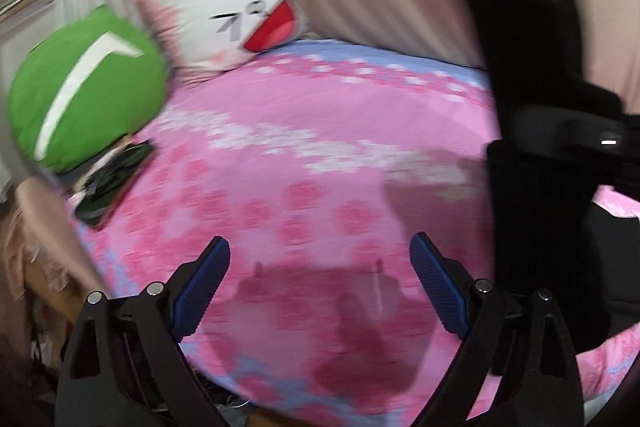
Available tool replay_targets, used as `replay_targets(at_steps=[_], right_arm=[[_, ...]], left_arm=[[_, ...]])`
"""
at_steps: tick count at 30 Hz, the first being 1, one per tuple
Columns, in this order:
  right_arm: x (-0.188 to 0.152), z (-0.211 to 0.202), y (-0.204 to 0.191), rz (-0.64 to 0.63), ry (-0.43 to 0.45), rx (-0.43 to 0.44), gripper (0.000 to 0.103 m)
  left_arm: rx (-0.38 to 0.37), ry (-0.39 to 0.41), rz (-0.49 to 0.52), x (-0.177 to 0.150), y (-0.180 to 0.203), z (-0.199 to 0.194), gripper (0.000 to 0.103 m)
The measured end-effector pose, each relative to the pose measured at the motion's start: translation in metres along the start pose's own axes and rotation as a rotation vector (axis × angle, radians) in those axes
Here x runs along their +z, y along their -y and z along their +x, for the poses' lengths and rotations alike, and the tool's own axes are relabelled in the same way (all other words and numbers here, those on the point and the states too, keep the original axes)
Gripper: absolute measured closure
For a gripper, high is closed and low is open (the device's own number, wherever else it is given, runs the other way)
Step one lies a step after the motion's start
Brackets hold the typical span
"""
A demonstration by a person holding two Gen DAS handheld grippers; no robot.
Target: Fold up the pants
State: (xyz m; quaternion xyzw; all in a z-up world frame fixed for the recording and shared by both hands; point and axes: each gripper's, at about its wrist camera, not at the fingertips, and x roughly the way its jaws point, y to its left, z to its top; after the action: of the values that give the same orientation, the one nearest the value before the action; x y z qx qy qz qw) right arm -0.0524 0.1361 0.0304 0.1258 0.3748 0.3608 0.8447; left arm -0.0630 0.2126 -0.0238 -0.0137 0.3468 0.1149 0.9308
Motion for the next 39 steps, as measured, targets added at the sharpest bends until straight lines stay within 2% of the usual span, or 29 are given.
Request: replay_targets(at_steps=[4,6,9,13,16,18,19,20,22,24,25,27,30,32,34,36,37,39], right_arm=[[0.001,0.049,-0.032,-0.027,-0.067,0.068,0.090],[-0.001,0.059,-0.040,-0.020,-0.082,0.091,0.090],[-0.004,0.052,-0.038,-0.006,-0.070,0.105,0.090],[0.004,-0.005,-0.009,0.053,0.042,0.101,0.090],[-0.001,-0.088,0.041,0.146,0.201,0.108,0.091],[-0.030,-0.159,0.087,0.185,0.316,-0.011,0.090],[-0.041,-0.176,0.104,0.206,0.333,-0.057,0.090],[-0.066,-0.200,0.134,0.274,0.345,-0.150,0.090],[-0.108,-0.220,0.182,0.396,0.323,-0.287,0.089],[-0.155,-0.221,0.232,0.531,0.248,-0.445,0.089],[-0.177,-0.219,0.252,0.585,0.241,-0.441,0.090],[-0.188,-0.225,0.259,0.613,0.292,-0.328,0.088],[-0.182,-0.229,0.254,0.578,0.281,-0.336,0.073],[-0.176,-0.227,0.250,0.550,0.266,-0.343,0.068],[-0.176,-0.226,0.251,0.571,0.276,-0.304,0.058],[-0.178,-0.229,0.260,0.606,0.309,-0.224,0.053],[-0.173,-0.228,0.261,0.610,0.319,-0.227,0.063],[-0.163,-0.223,0.259,0.570,0.314,-0.355,0.087]], left_arm=[[0.094,-0.014,-0.043,-0.008,-0.043,0.000,0.014],[0.126,-0.028,-0.063,-0.011,-0.058,0.003,0.014],[0.141,-0.032,-0.084,-0.011,-0.065,0.004,0.014],[0.110,-0.001,-0.081,-0.002,-0.052,-0.003,0.014],[0.046,0.031,-0.057,0.007,-0.026,-0.014,0.011],[-0.003,0.045,-0.028,0.011,-0.006,-0.020,0.011],[-0.031,0.049,-0.008,0.013,0.008,-0.022,0.010],[-0.051,0.048,0.008,0.013,0.019,-0.022,0.010],[-0.103,0.034,0.055,0.013,0.050,-0.022,0.010],[-0.144,0.011,0.090,0.010,0.078,-0.018,0.010],[-0.164,-0.006,0.114,0.009,0.095,-0.015,0.010],[-0.192,-0.020,0.150,0.005,0.119,-0.015,0.010],[-0.239,-0.039,0.190,0.002,0.148,-0.017,0.010],[-0.259,-0.051,0.205,-0.001,0.160,-0.017,0.010],[-0.268,-0.066,0.231,-0.008,0.171,-0.017,0.010],[-0.277,-0.074,0.258,-0.013,0.181,-0.016,0.010],[-0.283,-0.078,0.266,-0.016,0.186,-0.016,0.010],[-0.293,-0.091,0.280,-0.019,0.194,-0.014,0.010]])
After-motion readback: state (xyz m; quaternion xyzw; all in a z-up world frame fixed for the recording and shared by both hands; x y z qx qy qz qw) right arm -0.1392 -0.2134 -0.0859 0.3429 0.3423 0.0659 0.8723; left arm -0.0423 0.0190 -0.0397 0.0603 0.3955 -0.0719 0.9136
